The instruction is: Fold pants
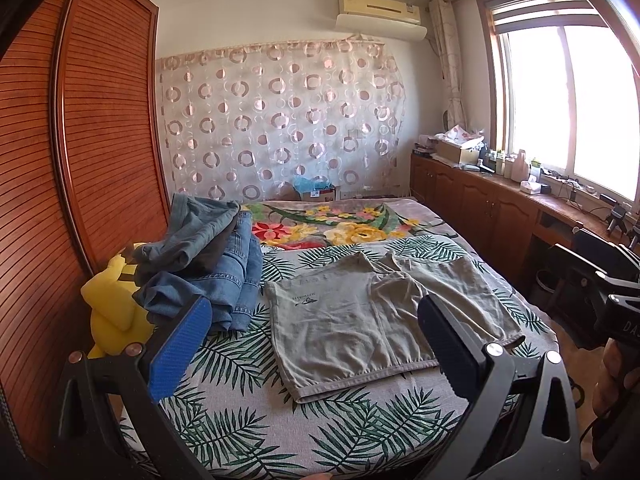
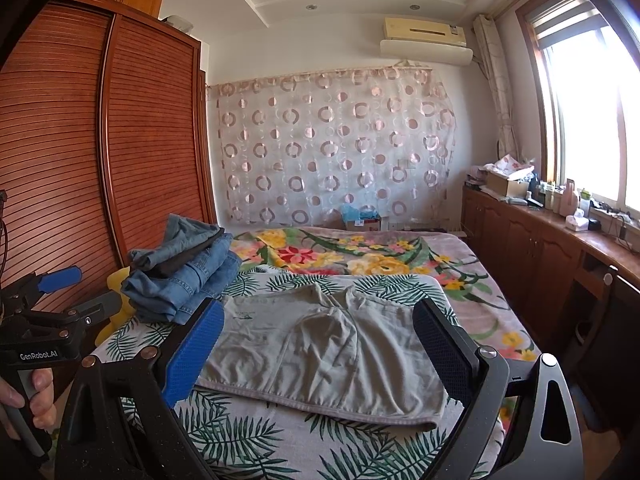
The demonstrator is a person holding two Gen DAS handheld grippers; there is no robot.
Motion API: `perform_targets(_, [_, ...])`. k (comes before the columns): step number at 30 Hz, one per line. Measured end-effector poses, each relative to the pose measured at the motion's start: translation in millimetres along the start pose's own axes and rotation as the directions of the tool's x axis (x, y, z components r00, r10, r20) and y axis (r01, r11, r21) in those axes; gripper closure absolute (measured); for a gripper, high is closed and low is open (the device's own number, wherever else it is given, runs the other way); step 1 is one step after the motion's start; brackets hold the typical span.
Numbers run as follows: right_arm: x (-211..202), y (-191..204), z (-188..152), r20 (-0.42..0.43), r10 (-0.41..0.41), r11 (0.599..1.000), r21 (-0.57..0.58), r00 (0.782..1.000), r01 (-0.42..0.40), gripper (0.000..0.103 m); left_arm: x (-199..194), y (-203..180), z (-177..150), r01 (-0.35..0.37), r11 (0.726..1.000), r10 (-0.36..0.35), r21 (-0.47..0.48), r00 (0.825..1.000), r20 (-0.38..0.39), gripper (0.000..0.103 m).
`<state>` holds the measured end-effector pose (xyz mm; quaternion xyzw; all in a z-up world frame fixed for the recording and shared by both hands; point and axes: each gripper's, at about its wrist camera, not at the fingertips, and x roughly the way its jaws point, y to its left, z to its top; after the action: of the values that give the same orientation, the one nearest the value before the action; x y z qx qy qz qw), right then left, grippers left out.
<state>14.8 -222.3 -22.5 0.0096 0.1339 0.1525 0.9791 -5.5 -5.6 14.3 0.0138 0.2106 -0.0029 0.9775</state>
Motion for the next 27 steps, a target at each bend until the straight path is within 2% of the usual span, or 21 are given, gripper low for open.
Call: perform_targets(27, [-1.5, 1.5, 0.0, 0.008, 0.001, 1.0, 0.005, 1.0, -0.001, 0.007, -10.4, -4.8, 6.9, 0.001, 1.0, -0.001, 0.002, 1.0, 0.008, 0.0])
